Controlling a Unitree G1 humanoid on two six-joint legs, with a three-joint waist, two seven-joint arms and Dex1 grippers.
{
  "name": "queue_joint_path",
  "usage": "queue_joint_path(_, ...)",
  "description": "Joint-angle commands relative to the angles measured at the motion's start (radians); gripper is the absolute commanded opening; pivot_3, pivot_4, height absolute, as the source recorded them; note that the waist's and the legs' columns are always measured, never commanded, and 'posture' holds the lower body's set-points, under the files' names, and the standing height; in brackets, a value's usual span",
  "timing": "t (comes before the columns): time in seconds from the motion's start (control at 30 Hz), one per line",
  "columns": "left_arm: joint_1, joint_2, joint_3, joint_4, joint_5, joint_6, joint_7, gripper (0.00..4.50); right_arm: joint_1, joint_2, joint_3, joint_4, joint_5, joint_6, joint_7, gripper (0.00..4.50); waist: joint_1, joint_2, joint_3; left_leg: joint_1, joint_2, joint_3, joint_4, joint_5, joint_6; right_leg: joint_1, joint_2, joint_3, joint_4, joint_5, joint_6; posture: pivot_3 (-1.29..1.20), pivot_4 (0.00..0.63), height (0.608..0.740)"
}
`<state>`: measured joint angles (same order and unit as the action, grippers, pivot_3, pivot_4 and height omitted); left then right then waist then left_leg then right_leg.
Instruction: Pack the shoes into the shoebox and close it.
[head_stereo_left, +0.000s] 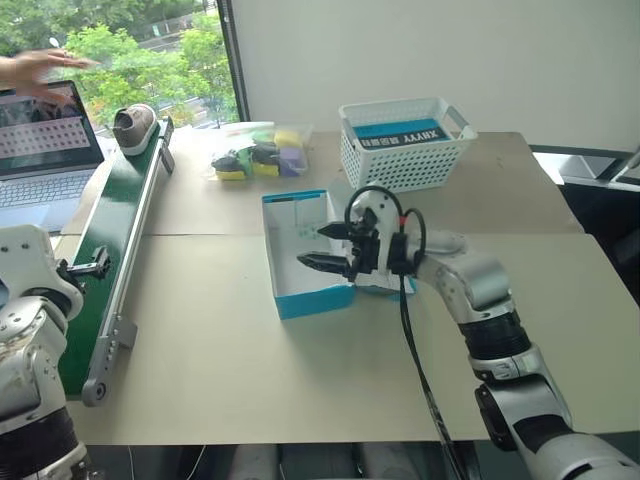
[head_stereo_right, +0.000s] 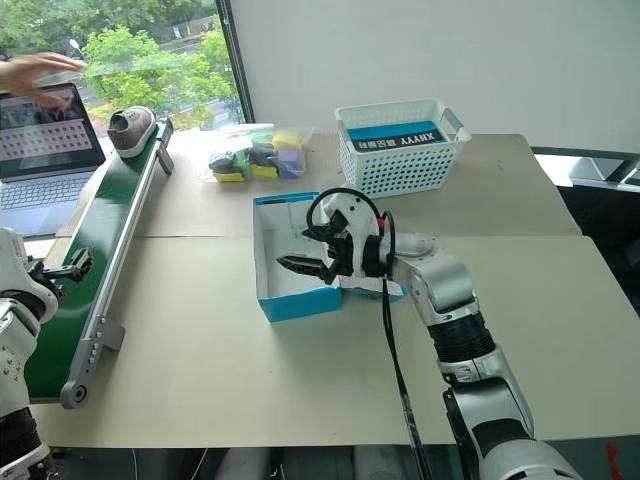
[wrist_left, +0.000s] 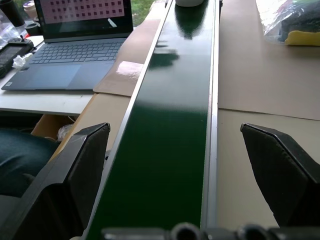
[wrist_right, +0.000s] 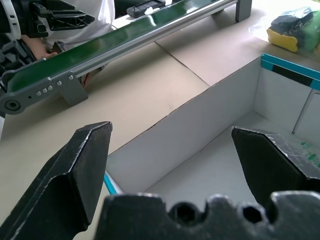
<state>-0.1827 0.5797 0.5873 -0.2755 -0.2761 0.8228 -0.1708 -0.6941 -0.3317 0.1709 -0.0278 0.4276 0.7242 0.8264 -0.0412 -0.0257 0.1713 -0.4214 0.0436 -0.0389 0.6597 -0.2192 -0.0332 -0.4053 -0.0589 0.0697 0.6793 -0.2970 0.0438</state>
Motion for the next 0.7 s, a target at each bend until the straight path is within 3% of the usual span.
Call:
queue_joint_path(0.03, 0.008, -0.015, -0.054, -0.037, 0.020, -0.040, 0.007, 4.50, 0.008, -0.027, -0.023, -0.056, 0.027, 0.006, 0.023, 4.47, 0.001, 0.000, 0.000, 0.000, 0.000, 0.000, 0.000, 0.000, 0.000, 0.000, 0.000, 0.000, 0.000, 0.000, 0.000, 0.00, 0.150, 0.740)
queue_joint_path(0.23, 0.005, -0.063, -0.094, -0.031, 0.033, -0.067, 0.041, 4.50, -0.025, -0.025, -0.027, -0.001, -0.031, -0.065, -0.032, 4.47, -0.003, 0.000, 0.000, 0.000, 0.000, 0.000, 0.000, 0.000, 0.000, 0.000, 0.000, 0.000, 0.000, 0.000, 0.000, 0.00, 0.150, 0.740)
queue_joint_path(0.37, -0.017, -0.079, 0.027, 0.027, -0.021, -0.036, 0.074, 4.50, -0.027, -0.018, -0.020, -0.011, -0.031, -0.059, -0.033, 4.47, -0.007, 0.000, 0.000, 0.000, 0.000, 0.000, 0.000, 0.000, 0.000, 0.000, 0.000, 0.000, 0.000, 0.000, 0.000, 0.00, 0.150, 0.740)
queue_joint_path(0.7, -0.039, -0.005, 0.089, 0.165, -0.079, -0.075, -0.007, 4.50, -0.037, -0.019, -0.021, -0.012, -0.033, -0.052, -0.033, 4.47, 0.002, 0.000, 0.000, 0.000, 0.000, 0.000, 0.000, 0.000, 0.000, 0.000, 0.000, 0.000, 0.000, 0.000, 0.000, 0.00, 0.150, 0.740)
